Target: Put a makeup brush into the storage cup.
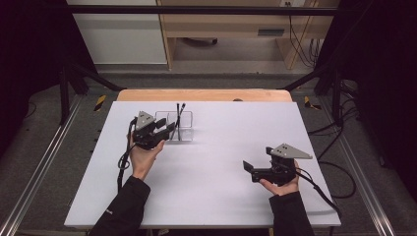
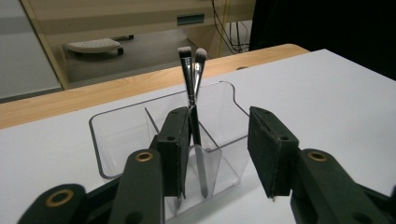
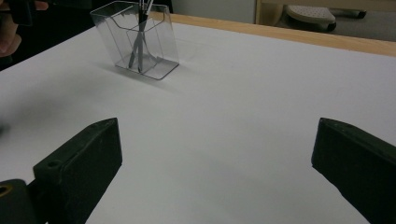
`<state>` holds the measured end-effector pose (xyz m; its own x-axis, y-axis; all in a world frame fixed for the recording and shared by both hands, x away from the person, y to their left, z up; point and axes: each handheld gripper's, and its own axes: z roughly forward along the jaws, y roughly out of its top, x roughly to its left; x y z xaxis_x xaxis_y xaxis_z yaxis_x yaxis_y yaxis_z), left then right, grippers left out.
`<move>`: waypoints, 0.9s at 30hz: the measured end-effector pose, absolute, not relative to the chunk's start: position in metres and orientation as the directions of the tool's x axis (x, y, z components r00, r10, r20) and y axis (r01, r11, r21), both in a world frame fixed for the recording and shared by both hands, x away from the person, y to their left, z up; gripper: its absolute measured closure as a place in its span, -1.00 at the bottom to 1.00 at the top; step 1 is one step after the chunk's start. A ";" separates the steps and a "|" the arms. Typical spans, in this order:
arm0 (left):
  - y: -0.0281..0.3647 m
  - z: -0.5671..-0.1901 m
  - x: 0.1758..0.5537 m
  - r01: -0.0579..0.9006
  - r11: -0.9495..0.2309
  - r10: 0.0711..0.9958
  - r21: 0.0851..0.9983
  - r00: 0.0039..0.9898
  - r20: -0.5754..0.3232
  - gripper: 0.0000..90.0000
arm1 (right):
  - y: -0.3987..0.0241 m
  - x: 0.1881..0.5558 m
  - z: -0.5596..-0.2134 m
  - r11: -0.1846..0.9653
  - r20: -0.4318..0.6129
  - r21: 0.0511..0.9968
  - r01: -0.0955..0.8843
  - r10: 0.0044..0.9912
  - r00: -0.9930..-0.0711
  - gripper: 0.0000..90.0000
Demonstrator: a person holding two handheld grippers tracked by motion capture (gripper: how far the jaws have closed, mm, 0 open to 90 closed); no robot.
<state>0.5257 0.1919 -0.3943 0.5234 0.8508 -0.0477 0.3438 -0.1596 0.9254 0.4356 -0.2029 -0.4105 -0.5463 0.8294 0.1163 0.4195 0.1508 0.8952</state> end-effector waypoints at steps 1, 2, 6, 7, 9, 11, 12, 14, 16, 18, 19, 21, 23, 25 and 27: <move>0.192 -0.394 0.524 0.343 -0.160 0.848 0.926 0.527 -0.049 0.21 | -0.203 0.435 -0.410 0.149 0.117 0.896 0.418 0.830 -0.546 -0.95; 0.192 -0.393 0.522 0.341 -0.166 0.846 0.925 0.531 -0.044 0.18 | -0.203 0.435 -0.410 0.147 0.118 0.896 0.418 0.830 -0.545 -0.95; 0.193 -0.393 0.513 0.334 -0.190 0.839 0.923 0.544 -0.025 0.06 | -0.204 0.435 -0.409 0.145 0.118 0.898 0.415 0.830 -0.545 -0.95; 0.193 -0.393 0.510 0.334 -0.193 0.836 0.923 0.549 -0.024 0.04 | -0.205 0.435 -0.409 0.142 0.120 0.899 0.415 0.830 -0.544 -0.95; 0.193 -0.393 0.505 0.329 -0.200 0.830 0.923 0.558 -0.019 -0.01 | -0.205 0.434 -0.408 0.142 0.118 0.900 0.412 0.830 -0.545 -0.95; 0.193 -0.394 0.501 0.323 -0.208 0.826 0.923 0.564 -0.011 -0.05 | -0.206 0.434 -0.408 0.143 0.116 0.901 0.409 0.831 -0.545 -0.95; 0.193 -0.394 0.499 0.322 -0.215 0.823 0.922 0.569 -0.007 -0.08 | -0.206 0.434 -0.407 0.139 0.118 0.902 0.409 0.831 -0.544 -0.95; 0.194 -0.395 0.495 0.316 -0.219 0.819 0.923 0.574 -0.002 -0.13 | -0.207 0.433 -0.407 0.139 0.117 0.903 0.406 0.831 -0.544 -0.95; 0.195 -0.396 0.491 0.320 -0.215 0.810 0.923 0.586 -0.014 -0.20 | -0.207 0.433 -0.406 0.139 0.115 0.904 0.404 0.832 -0.543 -0.95; 0.195 -0.396 0.488 0.317 -0.223 0.811 0.922 0.585 -0.005 -0.26 | -0.208 0.433 -0.406 0.137 0.115 0.905 0.402 0.832 -0.542 -0.95; 0.196 -0.397 0.486 0.316 -0.227 0.810 0.921 0.587 -0.002 -0.28 | -0.208 0.433 -0.406 0.137 0.115 0.905 0.402 0.832 -0.542 -0.95; 0.197 -0.399 0.483 0.318 -0.236 0.806 0.918 0.592 0.002 -0.32 | -0.208 0.433 -0.406 0.137 0.114 0.906 0.401 0.833 -0.542 -0.95; 0.198 -0.401 0.480 0.319 -0.240 0.804 0.917 0.595 0.003 -0.37 | -0.208 0.432 -0.405 0.135 0.116 0.906 0.400 0.833 -0.542 -0.95; 0.200 -0.402 0.477 0.324 -0.239 0.798 0.916 0.603 -0.005 -0.43 | -0.208 0.432 -0.405 0.136 0.115 0.906 0.400 0.832 -0.542 -0.95; 0.201 -0.403 0.473 0.322 -0.245 0.793 0.915 0.609 -0.001 -0.49 | -0.209 0.432 -0.405 0.135 0.117 0.906 0.402 0.831 -0.543 -0.95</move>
